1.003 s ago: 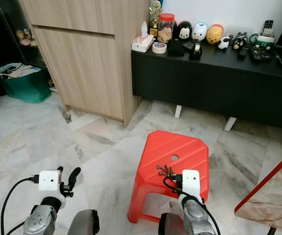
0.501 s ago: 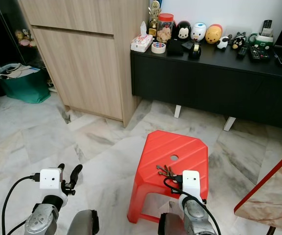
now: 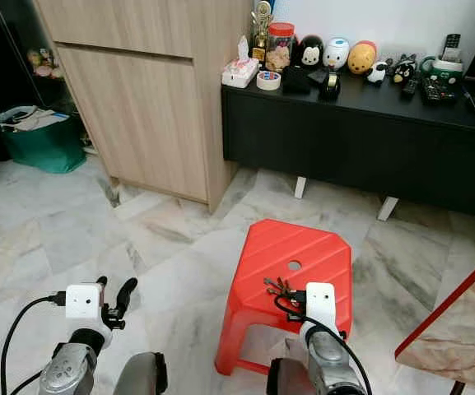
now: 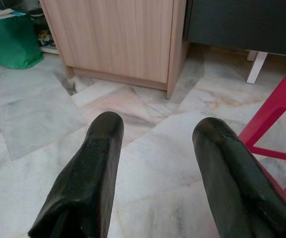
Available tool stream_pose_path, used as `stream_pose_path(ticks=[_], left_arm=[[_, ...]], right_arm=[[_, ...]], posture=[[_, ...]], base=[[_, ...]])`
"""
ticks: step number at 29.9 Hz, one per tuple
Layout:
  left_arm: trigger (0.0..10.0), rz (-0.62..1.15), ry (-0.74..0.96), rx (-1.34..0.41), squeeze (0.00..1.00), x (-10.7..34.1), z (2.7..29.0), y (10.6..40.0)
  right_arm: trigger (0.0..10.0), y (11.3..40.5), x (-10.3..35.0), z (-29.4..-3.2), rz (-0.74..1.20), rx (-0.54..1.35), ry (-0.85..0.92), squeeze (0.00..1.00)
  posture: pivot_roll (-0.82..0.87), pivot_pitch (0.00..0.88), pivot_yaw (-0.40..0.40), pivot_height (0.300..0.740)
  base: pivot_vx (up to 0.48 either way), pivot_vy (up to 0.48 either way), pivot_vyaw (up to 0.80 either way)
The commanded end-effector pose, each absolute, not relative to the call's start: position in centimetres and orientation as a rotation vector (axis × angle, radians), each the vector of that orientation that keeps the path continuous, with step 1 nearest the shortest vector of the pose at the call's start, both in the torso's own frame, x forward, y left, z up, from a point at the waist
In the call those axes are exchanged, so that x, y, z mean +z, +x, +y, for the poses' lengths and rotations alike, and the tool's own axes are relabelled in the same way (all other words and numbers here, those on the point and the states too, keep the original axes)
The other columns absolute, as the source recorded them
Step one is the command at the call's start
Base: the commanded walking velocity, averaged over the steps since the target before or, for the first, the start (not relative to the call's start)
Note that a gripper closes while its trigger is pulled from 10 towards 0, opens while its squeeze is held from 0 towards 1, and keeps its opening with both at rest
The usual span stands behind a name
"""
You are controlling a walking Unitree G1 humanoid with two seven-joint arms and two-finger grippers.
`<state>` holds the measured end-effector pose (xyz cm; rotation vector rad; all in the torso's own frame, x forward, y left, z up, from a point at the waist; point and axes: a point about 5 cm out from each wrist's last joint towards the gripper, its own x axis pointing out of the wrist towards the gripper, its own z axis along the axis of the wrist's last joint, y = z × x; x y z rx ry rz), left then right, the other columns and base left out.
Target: Hang keys on a hook
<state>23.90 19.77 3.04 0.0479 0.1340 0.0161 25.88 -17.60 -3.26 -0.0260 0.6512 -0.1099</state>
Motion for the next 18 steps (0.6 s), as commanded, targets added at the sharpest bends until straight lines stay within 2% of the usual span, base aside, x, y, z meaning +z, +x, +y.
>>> stream_pose_path(ticks=[1, 18], left_arm=[[10.0, 0.142, 0.067, 0.012, 0.00, 3.05, 19.92, 23.78], [10.0, 0.156, 0.071, 0.014, 0.00, 2.72, 20.15, 23.62]], right_arm=[[10.0, 26.05, -3.15, -17.80, 0.646, -0.123, -0.023, 0.00], [10.0, 25.34, -3.72, -17.46, 0.662, -0.126, -0.015, 0.00]], posture=[[0.04, 0.022, -0.028, 0.591], [0.04, 0.025, -0.026, 0.591]], base=[[0.000, 0.000, 0.00], [0.000, 0.000, 0.00]])
